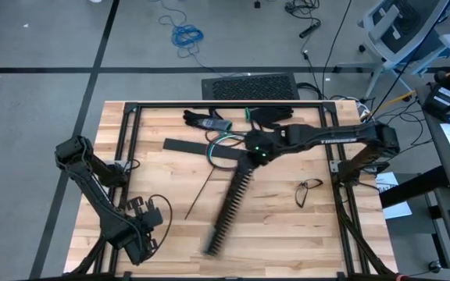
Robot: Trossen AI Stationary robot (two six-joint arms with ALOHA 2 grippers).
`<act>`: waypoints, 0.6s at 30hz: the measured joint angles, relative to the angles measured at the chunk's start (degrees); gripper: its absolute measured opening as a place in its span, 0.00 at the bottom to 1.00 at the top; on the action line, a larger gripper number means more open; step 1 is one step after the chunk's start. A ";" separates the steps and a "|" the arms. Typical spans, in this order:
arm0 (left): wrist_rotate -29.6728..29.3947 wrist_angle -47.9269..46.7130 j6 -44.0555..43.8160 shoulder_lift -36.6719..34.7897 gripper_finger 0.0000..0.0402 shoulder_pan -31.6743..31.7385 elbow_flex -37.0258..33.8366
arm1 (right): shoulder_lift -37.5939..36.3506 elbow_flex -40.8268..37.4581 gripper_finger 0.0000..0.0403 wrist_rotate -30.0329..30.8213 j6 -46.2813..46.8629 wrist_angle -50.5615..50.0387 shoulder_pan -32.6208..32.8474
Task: Ziptie cables
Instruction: Move the black cable duct to the center of the table
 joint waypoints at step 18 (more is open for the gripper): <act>-0.98 -0.17 1.35 -0.04 0.00 0.00 0.00 | 8.99 -0.04 0.39 3.93 2.02 29.10 3.62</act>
